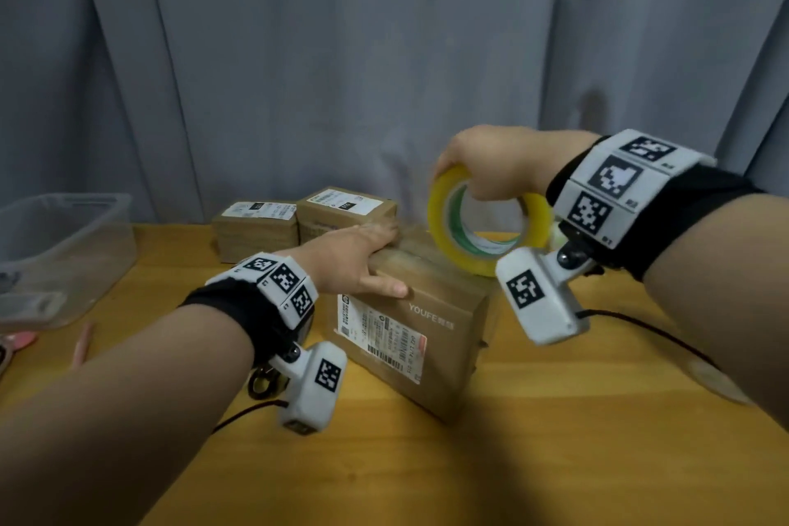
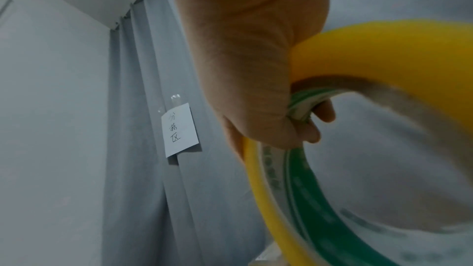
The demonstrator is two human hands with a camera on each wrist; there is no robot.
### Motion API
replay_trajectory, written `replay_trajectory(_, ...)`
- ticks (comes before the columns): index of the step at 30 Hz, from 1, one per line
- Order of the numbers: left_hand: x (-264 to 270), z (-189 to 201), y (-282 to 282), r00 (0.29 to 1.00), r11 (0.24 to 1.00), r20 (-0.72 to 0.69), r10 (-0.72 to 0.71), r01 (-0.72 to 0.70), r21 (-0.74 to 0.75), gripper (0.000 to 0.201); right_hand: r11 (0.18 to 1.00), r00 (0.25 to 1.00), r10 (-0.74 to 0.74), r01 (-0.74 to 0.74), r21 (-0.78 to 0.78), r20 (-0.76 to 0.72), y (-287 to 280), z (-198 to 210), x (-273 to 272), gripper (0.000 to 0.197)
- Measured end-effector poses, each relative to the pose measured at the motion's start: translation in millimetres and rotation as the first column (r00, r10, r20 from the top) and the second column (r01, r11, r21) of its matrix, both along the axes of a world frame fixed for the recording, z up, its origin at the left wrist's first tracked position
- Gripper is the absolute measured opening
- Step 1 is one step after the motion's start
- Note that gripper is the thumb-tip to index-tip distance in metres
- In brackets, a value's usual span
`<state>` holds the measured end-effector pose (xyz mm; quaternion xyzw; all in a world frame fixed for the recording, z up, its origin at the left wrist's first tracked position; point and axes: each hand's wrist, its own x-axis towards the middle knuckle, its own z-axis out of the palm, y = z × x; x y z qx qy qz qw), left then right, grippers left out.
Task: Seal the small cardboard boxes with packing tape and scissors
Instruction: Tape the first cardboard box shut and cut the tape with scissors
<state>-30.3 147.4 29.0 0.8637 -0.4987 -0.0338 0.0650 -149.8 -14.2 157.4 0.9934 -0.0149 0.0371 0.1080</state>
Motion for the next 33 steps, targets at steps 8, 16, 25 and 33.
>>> replay_trajectory(8, -7.0, 3.6, 3.2, 0.998, 0.999, -0.052, 0.031, -0.031, 0.009, 0.101, 0.986, 0.980, -0.125, 0.106, -0.130, -0.153, 6.3, -19.8, -57.4, 0.071)
replay_trajectory(16, -15.0, 7.5, 3.1, 0.997, 0.997, -0.045, 0.067, -0.065, 0.045, 0.100, 0.976, 0.969, -0.168, 0.137, -0.168, -0.184, 6.4, -18.9, -70.7, 0.075)
replay_trajectory(25, -41.8, 19.0, -20.8, 0.998, 0.982, 0.051, 0.032, -0.041, 0.183, 0.124, 0.986, 0.984, -0.167, 0.168, 0.000, -0.067, 6.1, -21.3, -70.5, 0.062)
replay_trajectory(33, -48.9, 4.3, -25.1, 0.999, 0.999, -0.009, -0.049, 0.049, 0.012, 0.117, 0.986, 0.986, -0.164, 0.164, 0.005, -0.030, -2.4, -24.0, -53.4, 0.064)
